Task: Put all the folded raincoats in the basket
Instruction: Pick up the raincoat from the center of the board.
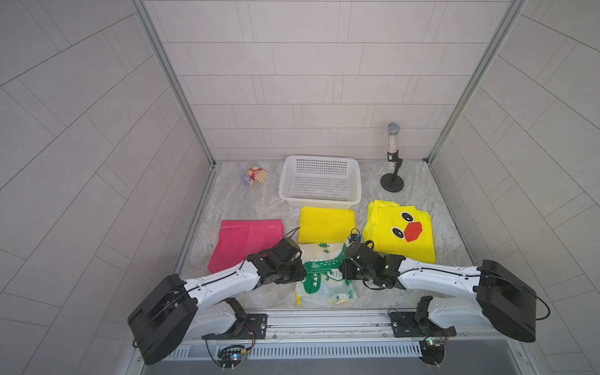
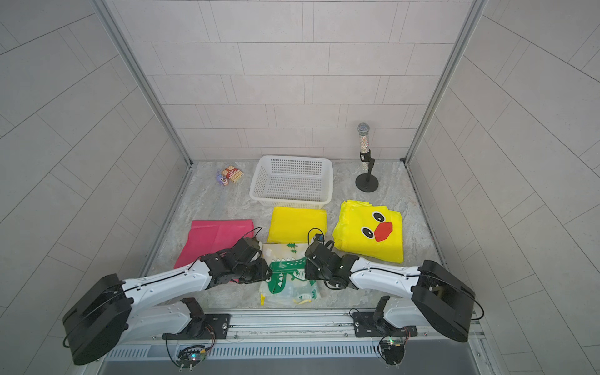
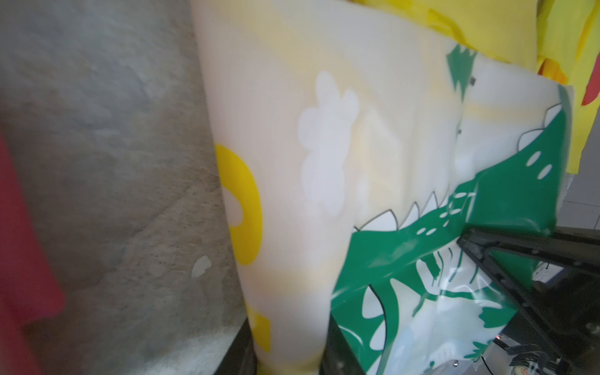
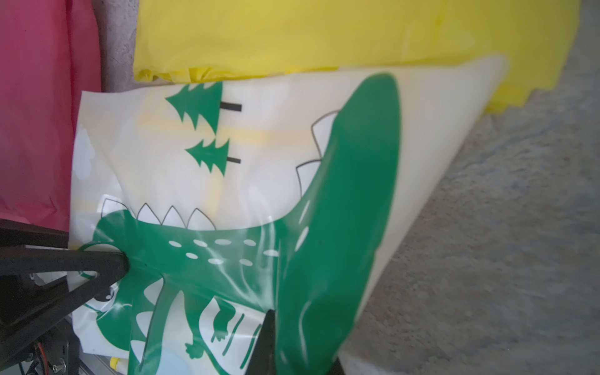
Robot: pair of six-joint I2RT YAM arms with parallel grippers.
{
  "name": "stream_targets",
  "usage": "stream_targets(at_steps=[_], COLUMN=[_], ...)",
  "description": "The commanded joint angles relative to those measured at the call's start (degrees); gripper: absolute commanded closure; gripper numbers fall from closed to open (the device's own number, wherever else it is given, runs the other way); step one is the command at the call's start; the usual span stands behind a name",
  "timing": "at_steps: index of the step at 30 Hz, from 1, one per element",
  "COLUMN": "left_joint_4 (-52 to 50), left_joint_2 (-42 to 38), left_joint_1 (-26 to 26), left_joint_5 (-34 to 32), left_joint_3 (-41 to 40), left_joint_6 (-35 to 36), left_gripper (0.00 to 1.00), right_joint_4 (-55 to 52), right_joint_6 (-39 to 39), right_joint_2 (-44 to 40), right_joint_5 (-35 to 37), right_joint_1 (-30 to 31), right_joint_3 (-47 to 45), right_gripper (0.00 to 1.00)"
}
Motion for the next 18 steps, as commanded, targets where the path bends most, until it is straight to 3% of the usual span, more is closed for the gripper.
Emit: stream_targets(at_steps=[1,5,18], left_joint_4=[-2.13,-5.26,-11.02], left_joint_2=[-1.86,-3.37,-5.23], left_joint_1=[-0.65,-0.65,-0.61], left_joint_5=[1.35,0.89,0.82], left_joint_3=[1.58,3.26,9.13], left_joint_6=[-0.02,0.90,2.32], left_gripper=[0.93,1.00,1.00], right_joint_4=[-4.73,-7.42,-14.57], right_joint_6=[-0.89,-1.89,-3.42], right_joint_2=[-0.72,-2.80,-11.58], right_joint_5=[-3.12,-2.49,-0.48], right_joint_1=[1.50,1.59,1.58], right_joint_3=[0.91,2.53,7.67], right_gripper=[1.00,1.00,1.00])
